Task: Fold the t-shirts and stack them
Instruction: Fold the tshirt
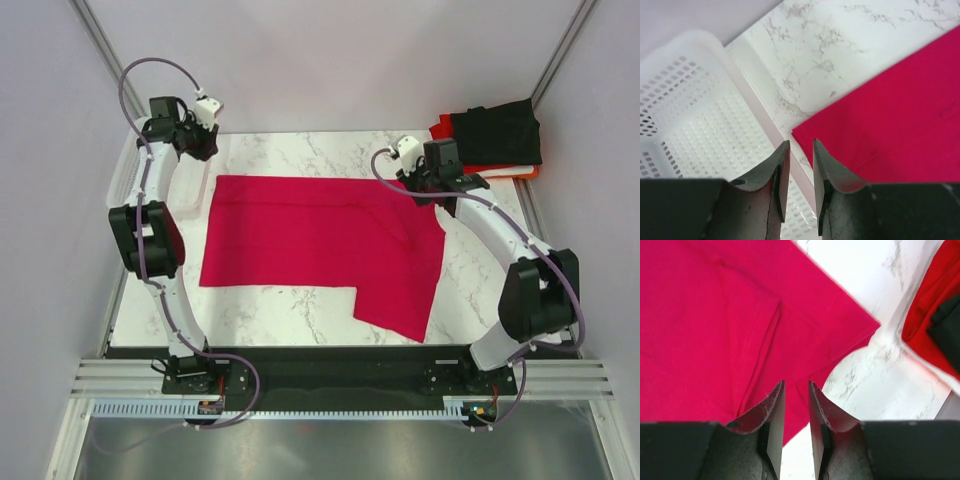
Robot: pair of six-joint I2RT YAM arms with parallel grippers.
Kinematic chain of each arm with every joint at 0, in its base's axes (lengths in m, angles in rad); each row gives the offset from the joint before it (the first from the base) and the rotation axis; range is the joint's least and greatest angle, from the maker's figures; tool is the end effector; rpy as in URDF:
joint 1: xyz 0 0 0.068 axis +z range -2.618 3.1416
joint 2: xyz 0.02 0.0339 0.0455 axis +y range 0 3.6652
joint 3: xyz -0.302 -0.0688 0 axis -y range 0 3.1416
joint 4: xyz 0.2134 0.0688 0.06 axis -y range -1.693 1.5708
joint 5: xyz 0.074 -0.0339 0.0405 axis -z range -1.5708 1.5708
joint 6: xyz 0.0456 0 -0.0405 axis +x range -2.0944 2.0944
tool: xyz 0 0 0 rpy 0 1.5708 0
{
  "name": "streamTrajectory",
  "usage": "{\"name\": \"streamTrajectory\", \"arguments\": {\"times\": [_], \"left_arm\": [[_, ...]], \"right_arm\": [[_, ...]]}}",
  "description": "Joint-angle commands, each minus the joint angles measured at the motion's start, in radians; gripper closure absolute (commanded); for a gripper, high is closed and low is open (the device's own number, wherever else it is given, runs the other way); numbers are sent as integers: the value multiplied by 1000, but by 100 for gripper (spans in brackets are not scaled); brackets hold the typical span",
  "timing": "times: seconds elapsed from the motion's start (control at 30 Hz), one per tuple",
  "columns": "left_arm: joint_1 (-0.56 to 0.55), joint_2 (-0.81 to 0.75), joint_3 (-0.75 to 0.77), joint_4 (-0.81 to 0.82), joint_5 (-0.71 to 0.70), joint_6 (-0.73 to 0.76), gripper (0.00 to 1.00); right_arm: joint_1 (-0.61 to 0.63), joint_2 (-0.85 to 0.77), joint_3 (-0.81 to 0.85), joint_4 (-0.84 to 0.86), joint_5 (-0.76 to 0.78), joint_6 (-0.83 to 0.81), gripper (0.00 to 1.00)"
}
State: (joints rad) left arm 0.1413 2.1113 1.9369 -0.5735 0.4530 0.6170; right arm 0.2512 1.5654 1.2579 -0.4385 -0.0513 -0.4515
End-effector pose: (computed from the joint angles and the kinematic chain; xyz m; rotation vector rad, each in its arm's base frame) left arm 0.4783 0.0479 0.3163 0.7401 2.1050 -0.1167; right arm 0.3168 0.0837 0.3270 -0.8214 2.1654 -0.0422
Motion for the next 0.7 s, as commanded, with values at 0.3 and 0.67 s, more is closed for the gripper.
{"name": "streamTrajectory", "arguments": {"times": [0.3, 0.67], "left_arm": [[-94, 168, 154, 8, -31, -72, 75], [-103, 214, 77, -3, -99, -34, 83]], "right_arm": [[-70, 367, 322, 27, 5, 17, 73], [-70, 505, 443, -143, -341, 25, 61]]}}
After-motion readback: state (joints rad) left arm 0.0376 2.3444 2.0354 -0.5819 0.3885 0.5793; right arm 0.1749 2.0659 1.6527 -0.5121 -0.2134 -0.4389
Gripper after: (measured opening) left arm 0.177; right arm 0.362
